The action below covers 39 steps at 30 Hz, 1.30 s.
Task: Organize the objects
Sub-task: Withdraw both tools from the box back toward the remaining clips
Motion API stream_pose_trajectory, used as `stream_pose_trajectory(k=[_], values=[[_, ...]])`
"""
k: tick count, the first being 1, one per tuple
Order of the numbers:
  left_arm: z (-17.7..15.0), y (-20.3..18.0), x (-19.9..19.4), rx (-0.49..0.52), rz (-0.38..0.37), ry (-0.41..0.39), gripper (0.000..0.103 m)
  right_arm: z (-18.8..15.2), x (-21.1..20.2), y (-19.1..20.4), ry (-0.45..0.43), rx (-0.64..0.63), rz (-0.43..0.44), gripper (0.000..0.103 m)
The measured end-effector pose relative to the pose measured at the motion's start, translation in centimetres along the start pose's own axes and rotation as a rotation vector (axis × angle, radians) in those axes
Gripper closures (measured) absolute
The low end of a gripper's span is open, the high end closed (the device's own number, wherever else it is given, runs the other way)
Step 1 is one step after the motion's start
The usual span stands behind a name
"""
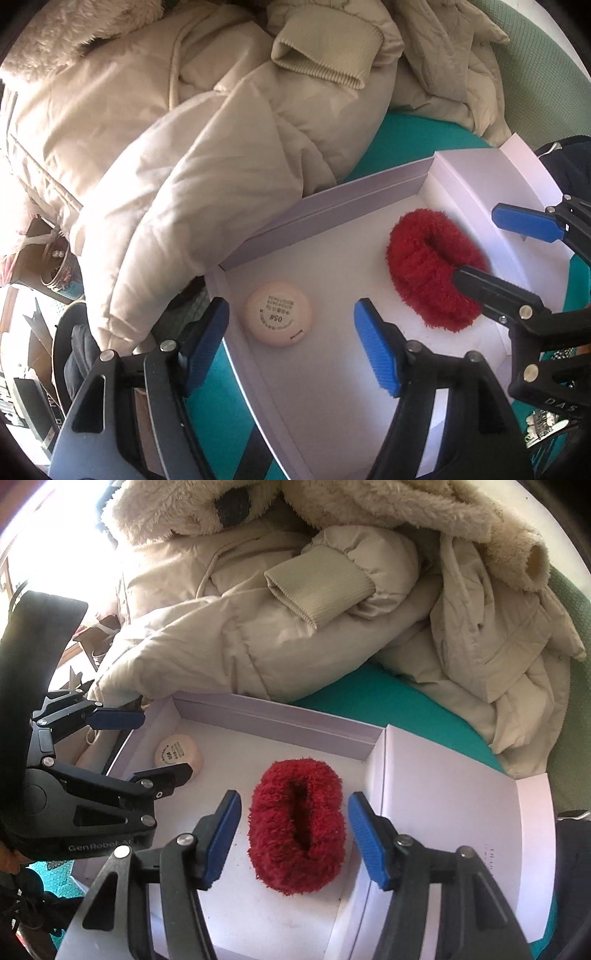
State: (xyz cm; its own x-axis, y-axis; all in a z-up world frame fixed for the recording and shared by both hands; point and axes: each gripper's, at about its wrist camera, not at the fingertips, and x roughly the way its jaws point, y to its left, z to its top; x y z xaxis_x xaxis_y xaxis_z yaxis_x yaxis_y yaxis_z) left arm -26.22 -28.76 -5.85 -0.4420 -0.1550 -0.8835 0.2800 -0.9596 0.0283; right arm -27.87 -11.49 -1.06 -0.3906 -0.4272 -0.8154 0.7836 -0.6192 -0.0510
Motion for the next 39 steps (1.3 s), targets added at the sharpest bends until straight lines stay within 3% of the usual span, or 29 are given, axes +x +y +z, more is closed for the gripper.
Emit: stream_pose_trajectory(k=[10,13,21,39], values=[[-0.1,-0.3,-3.1,-0.009,0.018,-0.042,0.034,1.0,-3.6,0.4,-0.045,-0.009,-0.005,0.042],[-0.4,-1.9,-5.2,-0.004,0.019,-0.060,0.034,1.0,-5.4,1.0,-0.062,-0.016,-0.011,0.042],[-2.3,-0.8,-12.0,-0.009,0.028,-0.105,0.034,0.4,-9.5,1.9,-0.095,-0.037,-0.027,0.042],[-6.0,-1.9,-21.3,-0.006,0.040,-0.190,0.033,-2.6,-17.0,3.7,-0.153,-0.023,-0.059,0.042]])
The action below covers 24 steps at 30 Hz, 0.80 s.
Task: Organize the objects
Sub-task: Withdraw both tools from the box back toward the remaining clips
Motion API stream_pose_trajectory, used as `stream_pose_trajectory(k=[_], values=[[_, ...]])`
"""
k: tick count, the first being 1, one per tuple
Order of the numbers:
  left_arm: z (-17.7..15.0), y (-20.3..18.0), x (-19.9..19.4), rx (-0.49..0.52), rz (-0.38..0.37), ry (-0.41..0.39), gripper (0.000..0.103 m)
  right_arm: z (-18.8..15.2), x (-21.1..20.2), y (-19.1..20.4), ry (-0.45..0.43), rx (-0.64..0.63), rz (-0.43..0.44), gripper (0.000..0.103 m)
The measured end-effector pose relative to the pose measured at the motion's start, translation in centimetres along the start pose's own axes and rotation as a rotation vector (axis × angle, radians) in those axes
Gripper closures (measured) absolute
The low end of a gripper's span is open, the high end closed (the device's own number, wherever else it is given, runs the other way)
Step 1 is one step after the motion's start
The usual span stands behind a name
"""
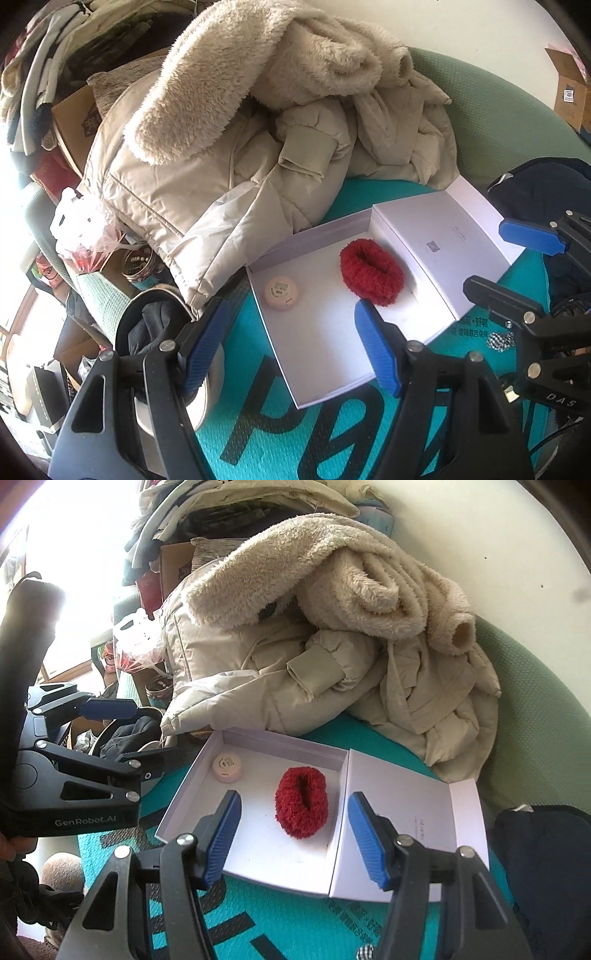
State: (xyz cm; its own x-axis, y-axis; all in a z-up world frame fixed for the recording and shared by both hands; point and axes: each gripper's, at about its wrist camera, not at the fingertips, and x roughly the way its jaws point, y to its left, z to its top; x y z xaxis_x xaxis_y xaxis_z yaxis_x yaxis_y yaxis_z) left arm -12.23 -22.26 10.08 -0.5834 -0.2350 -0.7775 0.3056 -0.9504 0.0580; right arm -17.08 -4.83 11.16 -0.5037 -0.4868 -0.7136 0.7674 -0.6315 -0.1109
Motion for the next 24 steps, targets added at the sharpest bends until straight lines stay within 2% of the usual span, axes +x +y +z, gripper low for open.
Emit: stream_pose_trajectory(k=[11,24], values=[[-3.3,-2.0,-4.0,0.015,-0.020,-0.014,0.033,-3.0,-4.0,0.7,-0.010,0.019,-0.014,0.042],[-7.4,-7.0,-6.4,0.081,-0.084,-0.009,0.033,-9.0,-7.9,0.1,0.022,0.083,-0.062,0.042]])
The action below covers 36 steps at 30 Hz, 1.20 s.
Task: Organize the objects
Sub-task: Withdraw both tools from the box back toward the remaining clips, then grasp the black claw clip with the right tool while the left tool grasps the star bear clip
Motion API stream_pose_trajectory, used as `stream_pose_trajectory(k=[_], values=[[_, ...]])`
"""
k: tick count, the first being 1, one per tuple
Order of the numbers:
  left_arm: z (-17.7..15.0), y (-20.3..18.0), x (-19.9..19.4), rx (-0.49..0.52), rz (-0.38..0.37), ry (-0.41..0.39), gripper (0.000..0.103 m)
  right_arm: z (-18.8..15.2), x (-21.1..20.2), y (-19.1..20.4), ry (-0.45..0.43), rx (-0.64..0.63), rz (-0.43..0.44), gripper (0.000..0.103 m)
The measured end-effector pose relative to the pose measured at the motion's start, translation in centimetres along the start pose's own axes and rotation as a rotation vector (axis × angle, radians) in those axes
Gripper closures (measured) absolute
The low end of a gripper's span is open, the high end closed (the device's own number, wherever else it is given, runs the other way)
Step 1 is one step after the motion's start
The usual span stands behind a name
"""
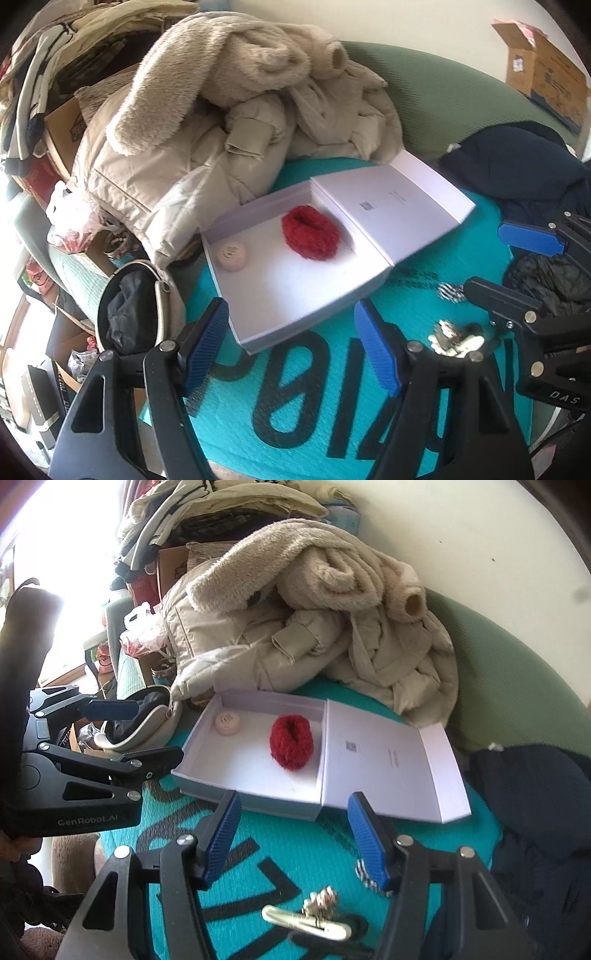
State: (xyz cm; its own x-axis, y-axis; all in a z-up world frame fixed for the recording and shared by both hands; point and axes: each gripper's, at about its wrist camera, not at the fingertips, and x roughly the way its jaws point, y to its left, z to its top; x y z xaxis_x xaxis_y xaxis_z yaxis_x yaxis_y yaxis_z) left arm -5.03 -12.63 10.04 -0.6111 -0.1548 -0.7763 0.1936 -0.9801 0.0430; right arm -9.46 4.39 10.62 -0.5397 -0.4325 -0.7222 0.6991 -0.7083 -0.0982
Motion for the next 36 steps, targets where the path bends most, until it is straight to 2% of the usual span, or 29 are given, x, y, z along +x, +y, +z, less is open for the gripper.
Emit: stream_pose_trajectory(k=[18,27,36], values=[[-4.4,-9.0,0.6,0.125,-0.127,0.041,0.033,-7.7,-2.9,-3.1,0.050,0.088,-0.105,0.042],[-5.3,-12.7,3.4,0.160,-0.182,0.083,0.033,-11.4,-1.1,-6.1,0.094,0.185,-0.103,0.042],[-5.5,-15.5,8.0,0.162,-0.223,0.151,0.033,-14.5,1.7,-9.5,0.138,0.246,-0.110,0.042]])
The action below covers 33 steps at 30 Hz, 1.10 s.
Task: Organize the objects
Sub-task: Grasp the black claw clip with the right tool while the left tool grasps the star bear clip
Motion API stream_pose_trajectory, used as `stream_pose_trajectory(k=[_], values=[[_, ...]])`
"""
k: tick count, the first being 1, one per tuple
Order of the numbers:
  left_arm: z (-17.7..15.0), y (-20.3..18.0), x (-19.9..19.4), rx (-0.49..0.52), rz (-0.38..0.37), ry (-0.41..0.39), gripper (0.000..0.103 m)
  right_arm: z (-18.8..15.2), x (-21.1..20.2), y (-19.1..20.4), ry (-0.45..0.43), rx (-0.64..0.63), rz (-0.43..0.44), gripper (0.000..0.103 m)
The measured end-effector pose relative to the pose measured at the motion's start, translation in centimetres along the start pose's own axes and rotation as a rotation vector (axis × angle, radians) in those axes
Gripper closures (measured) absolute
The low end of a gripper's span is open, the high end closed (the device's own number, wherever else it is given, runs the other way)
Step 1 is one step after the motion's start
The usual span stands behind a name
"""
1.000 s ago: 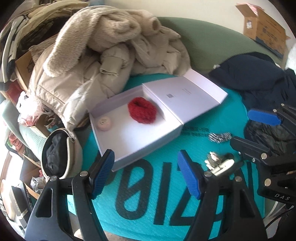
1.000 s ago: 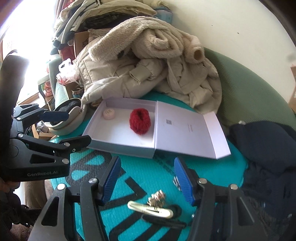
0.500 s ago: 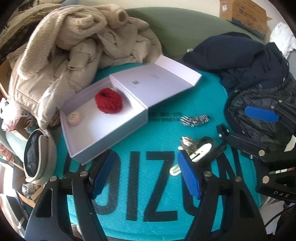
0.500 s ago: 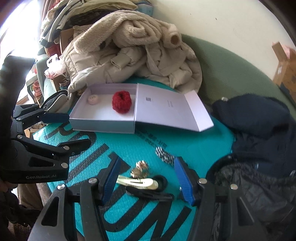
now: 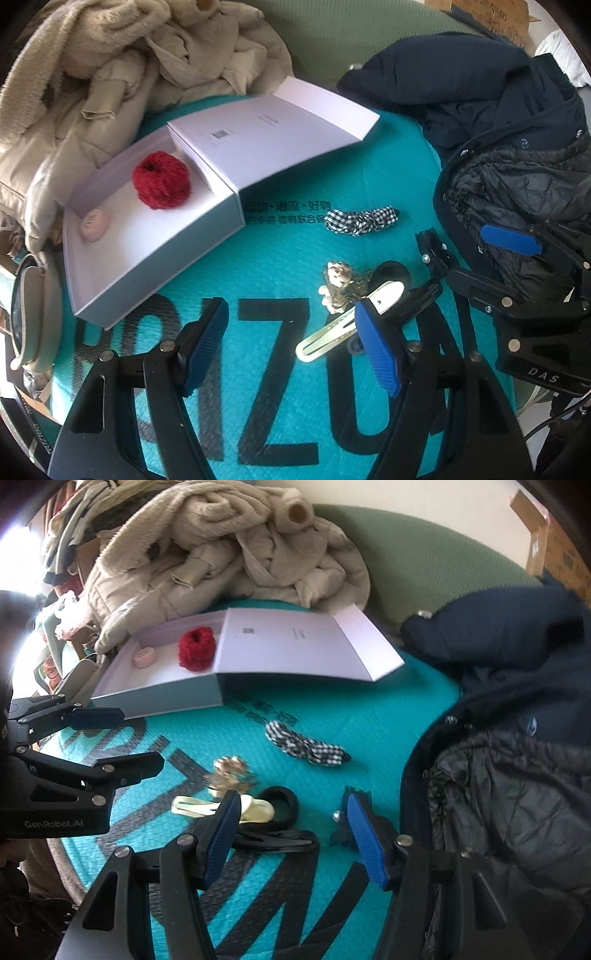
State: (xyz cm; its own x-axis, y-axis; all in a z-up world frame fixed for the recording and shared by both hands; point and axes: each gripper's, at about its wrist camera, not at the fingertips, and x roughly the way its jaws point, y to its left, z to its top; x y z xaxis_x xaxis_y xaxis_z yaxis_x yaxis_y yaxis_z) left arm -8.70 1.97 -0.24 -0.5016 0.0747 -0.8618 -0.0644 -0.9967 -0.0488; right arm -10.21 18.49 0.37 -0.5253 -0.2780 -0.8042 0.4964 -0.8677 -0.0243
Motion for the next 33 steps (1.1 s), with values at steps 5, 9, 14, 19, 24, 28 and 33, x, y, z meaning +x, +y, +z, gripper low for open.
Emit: stream_pose_trajectory(k=[5,9,14,19,24,28,33], values=[[0.7,-1.2,2.6,0.016,-0.021,0.023,0.033,-0.4,1.7,-1.7,0.024,0.026,-0.009,0.042],[1.2,-1.8,4.2,0.029,-0.030,0.028,0.033,-0.5,3.1,-2.3,0.041,0.026,-0.023,0.042],[1.7,-1.9,6.3,0.032,-0.046,0.058,0.033,-0.9,5.0,-2.9,0.073,0.036,-0.031,0.042],[2.0,-1.6,8.2,0.025,-0.052,0.086,0.033,-1.1,6.5,-3.5,0.097,0.053,-0.040,0.042],[2.2,-1.5,9.8,0.016,-0.070,0.108,0.034,-1.0,7.8,-3.9,0.123,0.070,-0.048,0.042],[2.5,-1.2,10.7,0.001,-0.091,0.112,0.033,-1.0,8.6,-4.0,0.140,0.071,-0.052,0.043],[2.7,-0.9,11.1,-0.012,-0.118,0.105,0.035,-1.3,9.4,-4.4,0.163,0.086,-0.056,0.051]])
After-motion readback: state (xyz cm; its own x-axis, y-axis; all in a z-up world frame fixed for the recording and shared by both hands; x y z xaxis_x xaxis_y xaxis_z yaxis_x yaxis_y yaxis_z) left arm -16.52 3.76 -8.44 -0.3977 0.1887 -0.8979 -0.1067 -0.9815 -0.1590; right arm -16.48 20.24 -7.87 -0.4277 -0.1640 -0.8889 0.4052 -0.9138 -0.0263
